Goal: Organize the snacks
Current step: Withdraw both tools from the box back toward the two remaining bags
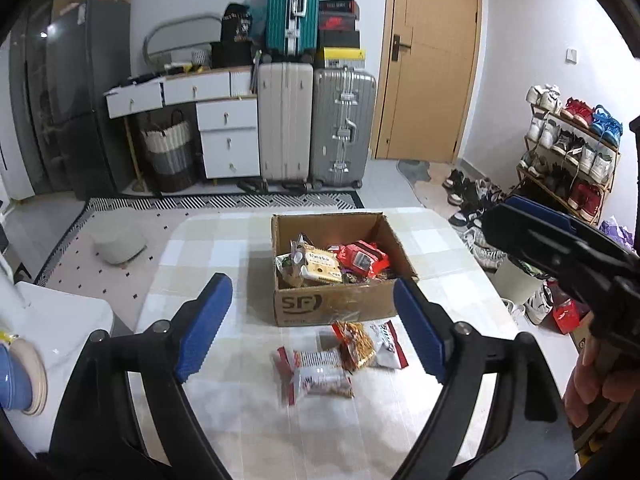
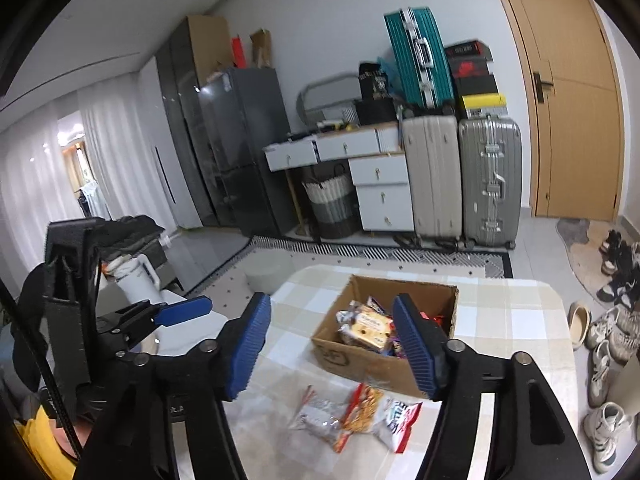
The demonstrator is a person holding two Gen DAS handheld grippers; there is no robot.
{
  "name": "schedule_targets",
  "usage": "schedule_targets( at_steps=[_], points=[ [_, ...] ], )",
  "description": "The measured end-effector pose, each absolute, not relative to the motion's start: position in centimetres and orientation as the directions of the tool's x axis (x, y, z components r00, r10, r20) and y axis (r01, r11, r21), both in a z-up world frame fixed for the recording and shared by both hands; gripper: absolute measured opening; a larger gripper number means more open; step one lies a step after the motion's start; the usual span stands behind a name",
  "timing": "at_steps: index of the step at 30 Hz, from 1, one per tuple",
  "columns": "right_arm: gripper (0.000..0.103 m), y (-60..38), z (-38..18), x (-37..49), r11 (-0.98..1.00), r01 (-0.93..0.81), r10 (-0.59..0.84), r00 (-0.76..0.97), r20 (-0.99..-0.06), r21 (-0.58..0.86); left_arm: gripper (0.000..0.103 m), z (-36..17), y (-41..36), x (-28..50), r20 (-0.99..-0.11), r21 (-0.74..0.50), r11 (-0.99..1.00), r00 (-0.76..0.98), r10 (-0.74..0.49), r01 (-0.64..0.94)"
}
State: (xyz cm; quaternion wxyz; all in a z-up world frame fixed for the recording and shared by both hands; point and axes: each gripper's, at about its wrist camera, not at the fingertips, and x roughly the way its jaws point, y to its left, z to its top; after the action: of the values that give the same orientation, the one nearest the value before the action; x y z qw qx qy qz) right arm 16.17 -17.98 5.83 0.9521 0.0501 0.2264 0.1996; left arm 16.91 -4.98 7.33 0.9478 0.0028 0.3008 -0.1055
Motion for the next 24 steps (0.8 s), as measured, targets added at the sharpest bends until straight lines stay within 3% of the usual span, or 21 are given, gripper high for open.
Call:
schedule_targets(
  at_steps=[8,10,12,18,24],
  points=[
    [0.082,-17.4,6.0,7.2,0.908,-0.376,0.417,0.853,-0.314,0.184,0.087,8.5,-3.4,8.2,-0.513,-0.078,0.979,0.835,-0.199,0.186],
    [0.086,-17.3,5.4,5.0,0.909,-0.373,0.414,0.862,-0.291,0.187,0.091,8.3,-2.9,6.0,-0.499,-0.08,0.982,0.846,-0.189,0.172],
    [0.089,-17.3,4.7,3.1,0.911,-0.362,0.405,0.873,-0.272,0.196,0.102,8.0,-2.2,4.0,-0.485,-0.091,0.982,0.854,-0.19,0.167],
    [0.096,-17.1,2.3,-1.5,0.912,-0.358,0.399,0.888,-0.227,0.202,0.102,6.4,0.4,-1.1,-0.435,-0.126,0.983,0.884,-0.174,0.131],
    [0.098,-17.2,-1.1,-3.7,0.919,-0.335,0.375,0.904,-0.205,0.206,0.102,2.5,1.3,-3.2,-0.474,-0.113,0.987,0.867,-0.157,0.116]
  ],
)
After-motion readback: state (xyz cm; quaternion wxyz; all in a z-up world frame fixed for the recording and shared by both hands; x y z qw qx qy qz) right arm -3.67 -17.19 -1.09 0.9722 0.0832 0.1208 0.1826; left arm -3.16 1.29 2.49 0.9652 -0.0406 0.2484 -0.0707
